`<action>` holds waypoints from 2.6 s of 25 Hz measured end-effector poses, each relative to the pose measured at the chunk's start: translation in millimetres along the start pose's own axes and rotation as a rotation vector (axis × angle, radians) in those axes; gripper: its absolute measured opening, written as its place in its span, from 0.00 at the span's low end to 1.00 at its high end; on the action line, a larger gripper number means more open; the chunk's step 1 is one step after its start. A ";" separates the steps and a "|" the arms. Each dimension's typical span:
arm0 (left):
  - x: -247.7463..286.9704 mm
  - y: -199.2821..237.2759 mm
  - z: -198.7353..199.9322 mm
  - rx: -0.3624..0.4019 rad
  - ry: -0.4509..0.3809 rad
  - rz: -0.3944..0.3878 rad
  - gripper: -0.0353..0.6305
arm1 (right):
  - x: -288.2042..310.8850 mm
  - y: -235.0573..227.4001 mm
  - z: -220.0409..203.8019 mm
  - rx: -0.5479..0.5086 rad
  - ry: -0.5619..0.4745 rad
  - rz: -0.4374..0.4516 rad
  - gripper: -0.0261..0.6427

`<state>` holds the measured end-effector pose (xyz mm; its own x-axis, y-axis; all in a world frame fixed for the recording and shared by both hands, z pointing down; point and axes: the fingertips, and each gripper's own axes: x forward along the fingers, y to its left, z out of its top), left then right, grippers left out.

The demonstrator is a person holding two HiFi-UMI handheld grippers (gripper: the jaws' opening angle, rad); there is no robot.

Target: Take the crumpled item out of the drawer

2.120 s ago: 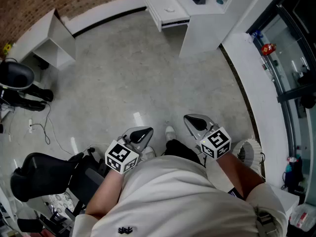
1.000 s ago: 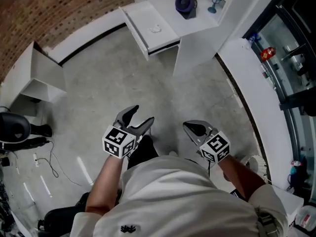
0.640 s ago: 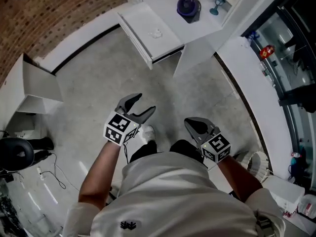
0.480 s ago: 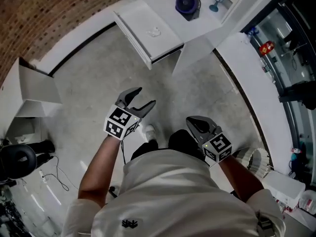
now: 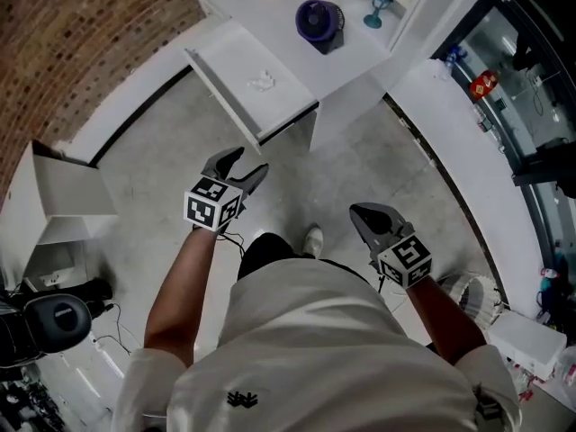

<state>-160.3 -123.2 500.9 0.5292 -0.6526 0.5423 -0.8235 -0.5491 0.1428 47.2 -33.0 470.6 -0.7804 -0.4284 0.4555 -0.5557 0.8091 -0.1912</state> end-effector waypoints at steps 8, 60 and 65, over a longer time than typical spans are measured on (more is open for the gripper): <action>71.7 73.8 8.9 0.015 0.108 0.010 0.48 | 14.8 -57.6 3.1 0.069 0.005 -0.065 0.06; 343.2 303.2 -46.3 0.227 0.570 -0.131 0.23 | 152.1 -138.0 67.8 0.356 0.130 -0.459 0.06; 317.9 292.4 -24.0 0.220 0.528 -0.096 0.22 | 136.7 -134.4 65.7 0.330 0.097 -0.434 0.06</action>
<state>-237.8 -478.7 734.9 0.3788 -0.2768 0.8831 -0.6853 -0.7252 0.0666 -3.6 -226.8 501.4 -0.4382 -0.6429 0.6283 -0.8931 0.3909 -0.2229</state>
